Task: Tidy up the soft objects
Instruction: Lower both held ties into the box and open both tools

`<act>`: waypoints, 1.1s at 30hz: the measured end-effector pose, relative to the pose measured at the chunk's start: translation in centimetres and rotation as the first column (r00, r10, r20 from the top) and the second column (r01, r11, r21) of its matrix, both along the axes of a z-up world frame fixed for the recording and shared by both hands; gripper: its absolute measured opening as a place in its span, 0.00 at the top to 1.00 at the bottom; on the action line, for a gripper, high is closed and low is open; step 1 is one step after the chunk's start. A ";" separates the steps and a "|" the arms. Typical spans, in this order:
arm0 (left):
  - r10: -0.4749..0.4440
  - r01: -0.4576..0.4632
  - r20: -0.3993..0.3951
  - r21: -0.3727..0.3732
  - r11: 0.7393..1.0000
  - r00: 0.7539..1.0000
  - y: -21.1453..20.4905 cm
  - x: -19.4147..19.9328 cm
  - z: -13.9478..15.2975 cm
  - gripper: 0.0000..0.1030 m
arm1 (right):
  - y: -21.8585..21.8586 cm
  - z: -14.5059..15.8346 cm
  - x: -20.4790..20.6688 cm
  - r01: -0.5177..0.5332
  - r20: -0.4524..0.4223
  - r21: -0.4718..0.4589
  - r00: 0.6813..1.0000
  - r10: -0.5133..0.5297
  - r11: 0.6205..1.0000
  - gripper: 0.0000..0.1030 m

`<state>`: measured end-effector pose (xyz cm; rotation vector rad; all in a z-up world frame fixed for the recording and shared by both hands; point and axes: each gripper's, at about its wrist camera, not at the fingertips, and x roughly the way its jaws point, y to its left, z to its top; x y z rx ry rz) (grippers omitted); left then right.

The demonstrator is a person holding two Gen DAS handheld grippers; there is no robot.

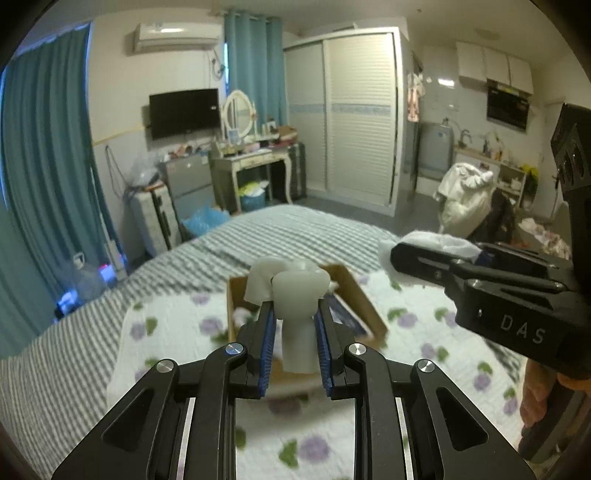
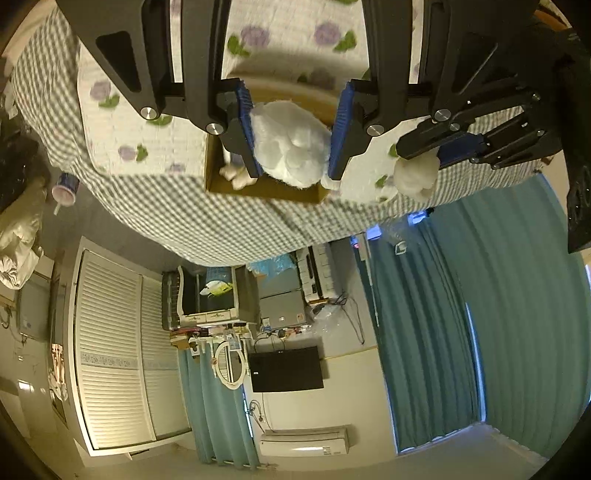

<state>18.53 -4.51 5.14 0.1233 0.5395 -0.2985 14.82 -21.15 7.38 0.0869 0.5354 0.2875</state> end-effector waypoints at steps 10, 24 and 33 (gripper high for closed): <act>0.023 -0.018 -0.113 0.044 0.999 0.993 -0.7 10.2 -7.2 0.80 | 0.0 -6.9 11.1 0.019 -0.124 0.013 0.992 -0.017 1.000 0.65; 0.024 -0.008 -0.130 0.124 0.992 0.991 -1.1 11.3 -10.3 0.51 | -0.1 -12.6 14.9 0.064 -0.194 0.034 0.979 -0.056 0.997 0.29; 0.057 -0.059 0.027 0.077 0.995 0.998 -0.4 4.8 -0.9 0.32 | -1.4 -4.0 9.0 0.097 -0.083 0.060 0.992 -0.092 0.994 0.29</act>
